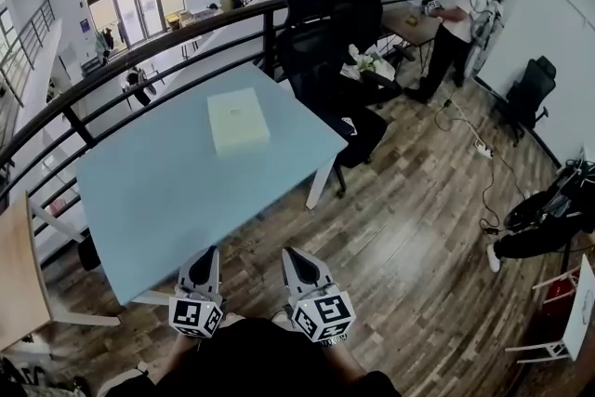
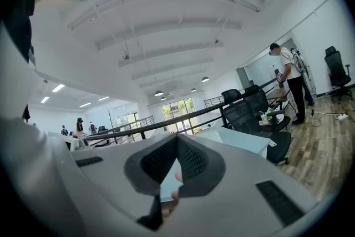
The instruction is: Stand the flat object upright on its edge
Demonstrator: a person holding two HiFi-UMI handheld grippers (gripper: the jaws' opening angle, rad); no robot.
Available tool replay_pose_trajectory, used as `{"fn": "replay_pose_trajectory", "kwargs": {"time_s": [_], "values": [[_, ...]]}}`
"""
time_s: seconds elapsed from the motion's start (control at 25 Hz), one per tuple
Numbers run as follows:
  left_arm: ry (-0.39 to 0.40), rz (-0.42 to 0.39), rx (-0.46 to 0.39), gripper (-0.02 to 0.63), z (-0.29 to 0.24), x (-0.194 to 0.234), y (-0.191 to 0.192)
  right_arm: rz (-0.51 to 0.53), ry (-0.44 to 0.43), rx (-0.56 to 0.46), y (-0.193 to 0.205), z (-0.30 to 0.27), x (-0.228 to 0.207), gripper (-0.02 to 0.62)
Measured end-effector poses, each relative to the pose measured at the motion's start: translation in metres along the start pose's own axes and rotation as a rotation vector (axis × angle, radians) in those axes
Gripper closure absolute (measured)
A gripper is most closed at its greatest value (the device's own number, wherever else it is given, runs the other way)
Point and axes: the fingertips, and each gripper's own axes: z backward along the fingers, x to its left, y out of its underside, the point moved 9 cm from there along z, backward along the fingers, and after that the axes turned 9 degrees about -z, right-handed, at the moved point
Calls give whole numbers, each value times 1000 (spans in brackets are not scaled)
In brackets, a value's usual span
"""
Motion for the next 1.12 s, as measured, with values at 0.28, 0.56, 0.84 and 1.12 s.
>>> {"fn": "replay_pose_trajectory", "kwargs": {"time_s": [0.28,0.56,0.84,1.12], "values": [[-24,1,4,604,-7,-20,0,-5,-11,5,-7,12,-21,588],[-44,-16,9,604,-8,-27,-5,-21,-36,12,-8,15,-27,588],[-33,-11,18,604,-11,-25,-2,-24,-20,9,-7,17,-29,588],[-8,-6,0,604,-36,-27,-2,-20,17,-2,-13,16,-45,588]]}}
